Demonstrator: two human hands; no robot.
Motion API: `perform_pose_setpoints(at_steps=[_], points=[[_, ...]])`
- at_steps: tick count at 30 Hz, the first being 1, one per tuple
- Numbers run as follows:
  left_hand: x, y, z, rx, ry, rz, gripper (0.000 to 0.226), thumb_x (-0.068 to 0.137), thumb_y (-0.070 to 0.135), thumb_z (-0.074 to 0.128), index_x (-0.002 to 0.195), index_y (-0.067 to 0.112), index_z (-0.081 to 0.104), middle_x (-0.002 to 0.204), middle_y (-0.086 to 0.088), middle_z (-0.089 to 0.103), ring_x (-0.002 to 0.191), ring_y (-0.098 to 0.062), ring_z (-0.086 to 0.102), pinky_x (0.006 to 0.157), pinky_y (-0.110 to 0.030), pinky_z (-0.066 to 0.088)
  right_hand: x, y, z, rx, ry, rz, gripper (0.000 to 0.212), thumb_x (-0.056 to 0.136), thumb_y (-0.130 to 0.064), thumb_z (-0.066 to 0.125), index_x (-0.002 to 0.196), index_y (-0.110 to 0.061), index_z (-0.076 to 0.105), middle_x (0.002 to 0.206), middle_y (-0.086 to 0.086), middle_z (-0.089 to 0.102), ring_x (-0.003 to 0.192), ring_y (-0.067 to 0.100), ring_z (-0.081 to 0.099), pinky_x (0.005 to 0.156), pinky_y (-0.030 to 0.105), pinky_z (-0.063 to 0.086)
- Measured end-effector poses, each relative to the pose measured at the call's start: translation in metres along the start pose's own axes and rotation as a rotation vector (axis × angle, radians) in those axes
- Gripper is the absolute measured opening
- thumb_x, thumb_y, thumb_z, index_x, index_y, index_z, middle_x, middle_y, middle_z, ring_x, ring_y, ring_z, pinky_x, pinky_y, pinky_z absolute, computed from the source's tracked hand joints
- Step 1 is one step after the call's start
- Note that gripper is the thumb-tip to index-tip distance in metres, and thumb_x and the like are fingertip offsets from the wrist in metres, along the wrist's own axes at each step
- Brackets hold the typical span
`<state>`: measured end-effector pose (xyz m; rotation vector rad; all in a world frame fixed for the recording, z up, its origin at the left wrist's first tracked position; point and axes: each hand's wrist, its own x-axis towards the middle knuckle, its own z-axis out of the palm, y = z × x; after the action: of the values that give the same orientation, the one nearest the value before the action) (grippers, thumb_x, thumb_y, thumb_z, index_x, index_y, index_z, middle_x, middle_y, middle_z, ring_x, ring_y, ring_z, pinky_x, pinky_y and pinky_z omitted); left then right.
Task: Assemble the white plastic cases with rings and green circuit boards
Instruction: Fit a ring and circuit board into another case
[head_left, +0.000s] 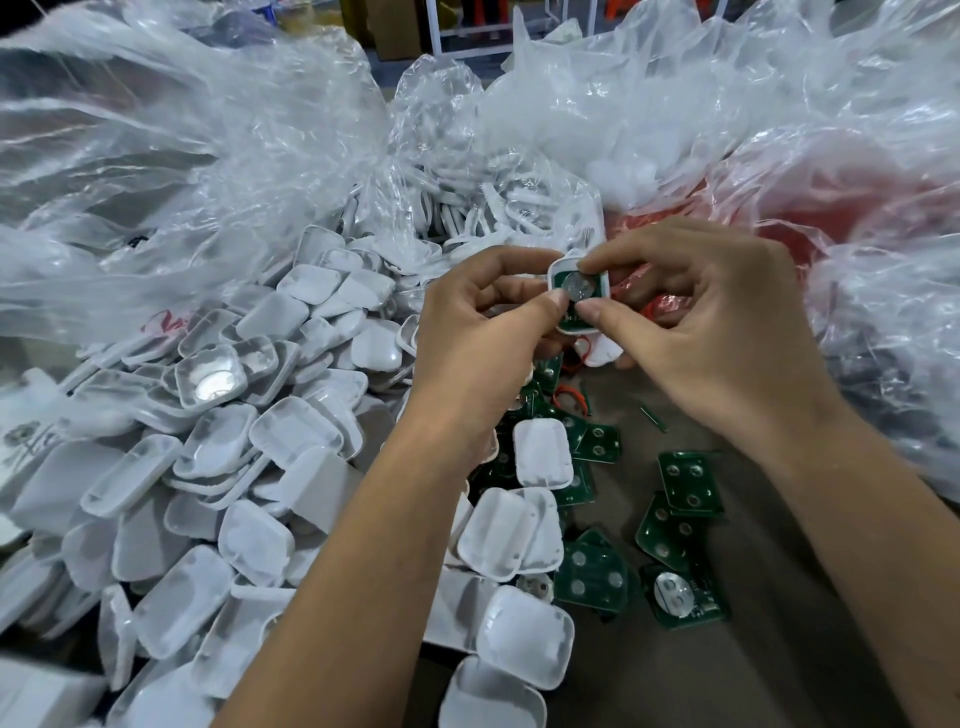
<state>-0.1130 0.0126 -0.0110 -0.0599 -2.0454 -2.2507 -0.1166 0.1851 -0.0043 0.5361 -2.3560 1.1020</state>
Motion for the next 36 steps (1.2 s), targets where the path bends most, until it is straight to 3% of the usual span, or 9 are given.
perform_pose_setpoints(at_steps=[6, 12, 19, 24, 36], points=[[0.0005, -0.0021, 0.0000, 0.031, -0.001, 0.001, 0.019, 0.092, -0.001, 0.068, 0.092, 0.016, 0.077, 0.075, -0.001, 0.071, 0.063, -0.015, 0.067, 0.066, -0.032, 0.058, 0.0014, 0.0006, -0.0008, 0.007, -0.002, 0.002, 0.017, 0.084, -0.031, 0.086, 0.098, -0.023, 0.080, 0.094, -0.005, 0.072, 0.073, 0.009, 0.071, 0.059, 0.032, 0.061], [0.0004, -0.0018, 0.0002, 0.060, -0.003, 0.003, 0.020, 0.092, -0.001, 0.069, 0.093, 0.017, 0.078, 0.074, 0.001, 0.072, 0.064, -0.016, 0.067, 0.064, -0.029, 0.055, 0.0009, 0.0024, -0.0008, -0.042, -0.008, -0.026, 0.017, 0.084, -0.029, 0.087, 0.097, -0.024, 0.079, 0.094, -0.004, 0.071, 0.073, 0.006, 0.069, 0.067, 0.023, 0.056], [0.0013, -0.0011, 0.0018, 0.060, 0.016, -0.009, 0.018, 0.092, -0.003, 0.067, 0.099, 0.010, 0.077, 0.078, -0.006, 0.073, 0.065, -0.024, 0.068, 0.057, -0.025, 0.052, 0.0012, 0.0039, 0.0004, -0.050, -0.037, -0.032, 0.015, 0.086, -0.025, 0.085, 0.100, -0.021, 0.079, 0.095, -0.004, 0.069, 0.077, 0.008, 0.068, 0.065, 0.029, 0.059], [0.0016, -0.0016, 0.0018, 0.062, 0.011, -0.006, 0.021, 0.092, -0.006, 0.066, 0.099, 0.010, 0.077, 0.072, -0.002, 0.072, 0.057, -0.018, 0.068, 0.051, -0.019, 0.047, 0.0010, 0.0049, 0.0016, -0.041, -0.047, -0.022, 0.014, 0.087, -0.022, 0.084, 0.100, -0.020, 0.079, 0.095, -0.002, 0.069, 0.076, 0.011, 0.069, 0.062, 0.037, 0.060], [0.0025, -0.0034, 0.0009, 0.068, 0.004, -0.008, 0.021, 0.093, -0.004, 0.065, 0.101, 0.011, 0.078, 0.074, -0.002, 0.072, 0.060, -0.020, 0.067, 0.055, -0.023, 0.048, 0.0006, 0.0027, 0.0006, -0.019, -0.044, 0.011, 0.013, 0.086, -0.023, 0.085, 0.097, -0.020, 0.080, 0.093, -0.005, 0.070, 0.074, 0.012, 0.071, 0.059, 0.034, 0.061]])
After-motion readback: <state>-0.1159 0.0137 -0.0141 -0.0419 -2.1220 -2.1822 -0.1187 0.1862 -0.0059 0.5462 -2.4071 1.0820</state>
